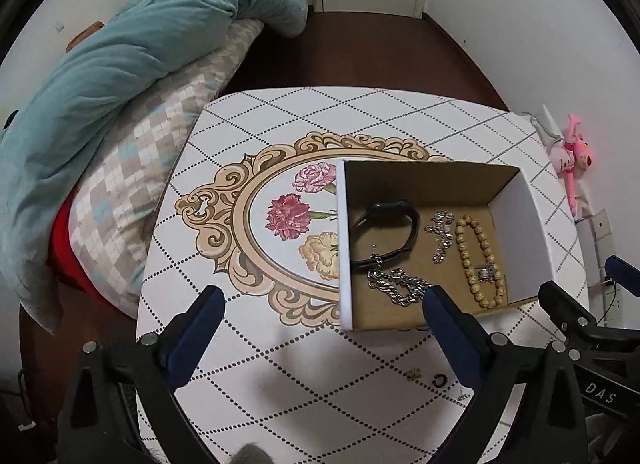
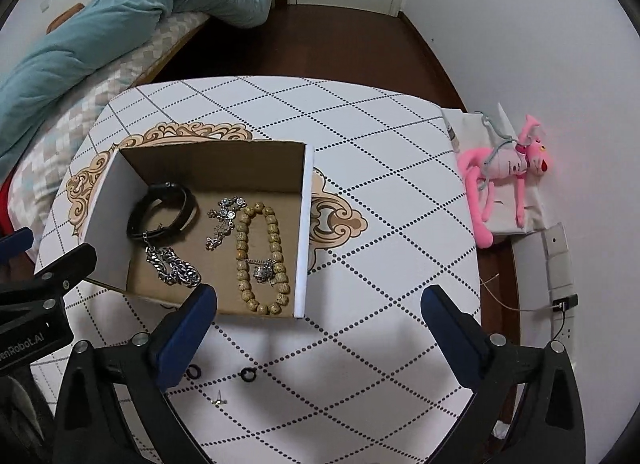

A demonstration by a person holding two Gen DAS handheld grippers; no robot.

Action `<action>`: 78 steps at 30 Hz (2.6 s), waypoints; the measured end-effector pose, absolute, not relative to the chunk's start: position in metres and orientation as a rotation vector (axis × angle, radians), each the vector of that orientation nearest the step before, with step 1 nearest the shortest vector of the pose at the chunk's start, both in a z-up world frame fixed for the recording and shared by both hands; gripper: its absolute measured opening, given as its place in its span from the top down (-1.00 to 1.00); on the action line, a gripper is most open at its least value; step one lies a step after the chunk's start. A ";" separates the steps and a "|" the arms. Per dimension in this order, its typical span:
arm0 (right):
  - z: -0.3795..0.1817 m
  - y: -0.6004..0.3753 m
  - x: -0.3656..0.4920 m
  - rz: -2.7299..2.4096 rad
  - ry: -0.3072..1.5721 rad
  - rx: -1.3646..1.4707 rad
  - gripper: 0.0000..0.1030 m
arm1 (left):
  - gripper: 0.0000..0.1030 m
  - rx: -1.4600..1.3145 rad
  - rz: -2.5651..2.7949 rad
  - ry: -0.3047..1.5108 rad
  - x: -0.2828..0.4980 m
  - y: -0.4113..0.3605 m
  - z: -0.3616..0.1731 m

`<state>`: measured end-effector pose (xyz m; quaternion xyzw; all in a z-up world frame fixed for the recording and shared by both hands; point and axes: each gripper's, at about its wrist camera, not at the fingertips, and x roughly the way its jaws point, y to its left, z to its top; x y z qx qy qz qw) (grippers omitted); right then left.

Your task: Organize jewelry

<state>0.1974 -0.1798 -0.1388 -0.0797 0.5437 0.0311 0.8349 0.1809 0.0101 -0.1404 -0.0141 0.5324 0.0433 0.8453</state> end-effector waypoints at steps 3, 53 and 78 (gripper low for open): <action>-0.128 -0.182 0.191 0.058 1.126 -0.161 -1.00 | -0.96 -0.027 0.087 1.098 0.175 0.007 -0.130; -0.215 -0.173 0.122 0.161 1.195 -0.039 0.75 | -0.95 -0.001 0.067 1.267 0.114 -0.009 -0.219; -0.198 -0.272 0.093 0.000 1.177 0.138 0.75 | 0.84 0.089 -0.168 1.191 0.115 -0.107 -0.217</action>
